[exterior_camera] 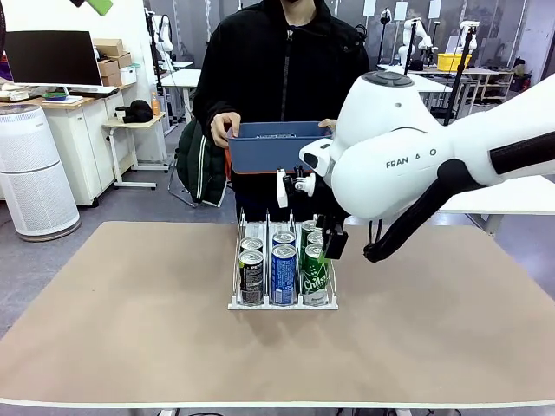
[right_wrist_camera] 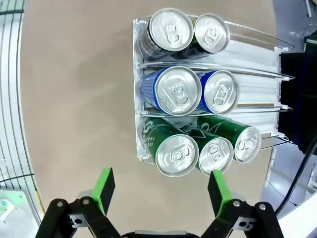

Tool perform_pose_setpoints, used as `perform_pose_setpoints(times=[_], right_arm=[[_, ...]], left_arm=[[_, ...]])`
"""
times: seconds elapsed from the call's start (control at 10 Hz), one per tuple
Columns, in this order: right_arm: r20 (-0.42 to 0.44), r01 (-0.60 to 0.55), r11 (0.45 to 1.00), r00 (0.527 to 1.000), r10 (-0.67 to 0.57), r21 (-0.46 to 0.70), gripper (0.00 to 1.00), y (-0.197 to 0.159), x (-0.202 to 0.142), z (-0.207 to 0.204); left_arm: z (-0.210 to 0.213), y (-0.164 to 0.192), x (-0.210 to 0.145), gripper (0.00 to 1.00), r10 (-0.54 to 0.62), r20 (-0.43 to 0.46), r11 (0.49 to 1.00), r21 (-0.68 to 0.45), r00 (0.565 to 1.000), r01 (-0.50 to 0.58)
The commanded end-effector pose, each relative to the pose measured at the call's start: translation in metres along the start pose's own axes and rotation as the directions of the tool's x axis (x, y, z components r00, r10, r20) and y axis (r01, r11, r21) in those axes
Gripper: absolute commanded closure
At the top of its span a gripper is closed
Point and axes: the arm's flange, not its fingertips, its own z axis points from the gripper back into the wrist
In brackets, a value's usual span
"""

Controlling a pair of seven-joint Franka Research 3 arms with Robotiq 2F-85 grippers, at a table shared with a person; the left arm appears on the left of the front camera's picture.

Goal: Fill the beverage cans into the dispenser.
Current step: Place the picked Sprite in the line of the Automatic Can Dispenser with the same cans, then pick up the Pepsi coke handed by the human.

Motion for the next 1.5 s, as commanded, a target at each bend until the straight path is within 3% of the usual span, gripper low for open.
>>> perform_pose_setpoints(times=[0.0, 0.3, 0.4, 1.2, 1.4], right_arm=[[0.065, 0.012, 0.998, 0.998, -0.016, 0.060, 0.00, 0.004, -0.011, 0.009], [0.108, 0.098, 0.993, 0.989, -0.105, 0.067, 0.00, 0.005, -0.016, 0.028], [0.070, 0.052, 0.998, 0.996, -0.054, 0.035, 0.00, -0.001, -0.004, 0.016], [0.072, 0.066, 0.997, 0.995, -0.069, 0.048, 0.00, -0.001, -0.007, 0.018], [0.117, 0.137, 0.990, 0.983, -0.140, 0.038, 0.00, -0.032, -0.032, 0.073]], left_arm=[[-0.001, 0.000, -0.001, 0.00, 0.005, -0.002, 1.000, -0.001, 1.000, -0.005], [-0.001, 0.000, -0.001, 0.00, 0.005, -0.002, 1.000, -0.001, 1.000, -0.005], [-0.001, 0.000, -0.001, 0.00, 0.005, -0.002, 1.000, -0.001, 1.000, -0.005], [-0.001, 0.000, -0.001, 0.00, 0.005, -0.002, 1.000, -0.001, 1.000, -0.005], [-0.001, 0.000, -0.001, 0.00, 0.005, -0.002, 1.000, -0.001, 1.000, -0.005]])
